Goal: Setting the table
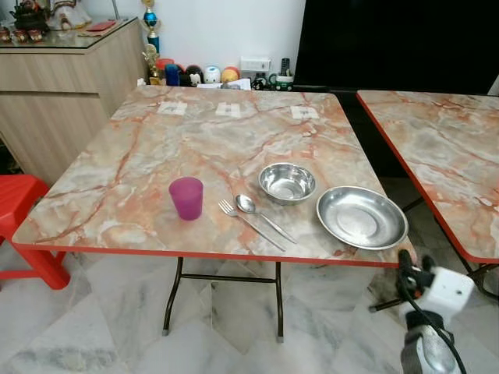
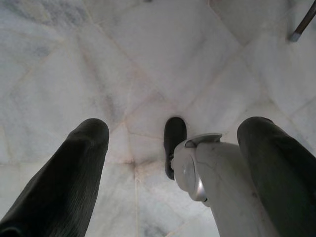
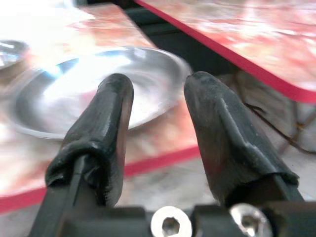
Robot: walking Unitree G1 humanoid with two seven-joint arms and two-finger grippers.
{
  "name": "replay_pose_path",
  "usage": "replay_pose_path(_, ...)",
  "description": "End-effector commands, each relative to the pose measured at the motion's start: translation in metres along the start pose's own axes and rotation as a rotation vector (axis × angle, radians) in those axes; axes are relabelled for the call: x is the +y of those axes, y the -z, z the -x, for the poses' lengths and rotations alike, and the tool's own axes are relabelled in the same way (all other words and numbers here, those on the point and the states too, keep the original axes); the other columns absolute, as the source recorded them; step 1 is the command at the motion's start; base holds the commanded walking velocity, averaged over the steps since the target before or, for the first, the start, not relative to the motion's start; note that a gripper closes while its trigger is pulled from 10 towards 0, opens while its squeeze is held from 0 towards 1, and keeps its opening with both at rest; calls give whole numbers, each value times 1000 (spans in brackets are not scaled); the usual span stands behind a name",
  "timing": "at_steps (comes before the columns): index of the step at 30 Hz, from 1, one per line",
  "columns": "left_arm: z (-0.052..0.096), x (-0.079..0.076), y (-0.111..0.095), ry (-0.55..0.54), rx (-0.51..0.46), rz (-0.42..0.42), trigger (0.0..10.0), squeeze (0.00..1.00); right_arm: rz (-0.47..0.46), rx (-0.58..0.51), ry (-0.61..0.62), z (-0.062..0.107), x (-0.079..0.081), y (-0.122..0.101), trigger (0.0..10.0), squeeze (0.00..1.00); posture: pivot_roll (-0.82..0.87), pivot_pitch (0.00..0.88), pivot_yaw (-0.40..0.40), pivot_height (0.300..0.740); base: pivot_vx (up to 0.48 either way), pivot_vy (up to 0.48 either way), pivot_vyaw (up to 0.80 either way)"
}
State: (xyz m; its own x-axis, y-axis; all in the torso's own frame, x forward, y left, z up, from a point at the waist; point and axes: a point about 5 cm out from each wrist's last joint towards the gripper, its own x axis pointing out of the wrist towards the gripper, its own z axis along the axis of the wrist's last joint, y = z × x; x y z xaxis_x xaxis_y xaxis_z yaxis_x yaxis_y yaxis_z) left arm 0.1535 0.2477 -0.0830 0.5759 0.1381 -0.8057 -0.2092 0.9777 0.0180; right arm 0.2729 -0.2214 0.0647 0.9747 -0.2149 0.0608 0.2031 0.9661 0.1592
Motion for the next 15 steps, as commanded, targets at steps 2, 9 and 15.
replay_pose_path(2, 1, 3, 5, -6, 31, -13, 10000, 0, 9, -3, -157, 0, 25, -7, 10000, 0, -13, 0, -40, 740, 0, 0, 0)
replay_pose_path(9, 5, 7, 16, -24, 50, -14, 10000, 0, -16, -33, -200, -2, 36, -23, 10000, 0, 6, 0, -58, 740, 0, 0, 0)
replay_pose_path(15, 7, 5, 26, -19, 77, -67, 10000, 0, -46, -5, -194, 0, 47, -23, 10000, 0, 9, 0, -57, 740, 0, -133, 0)
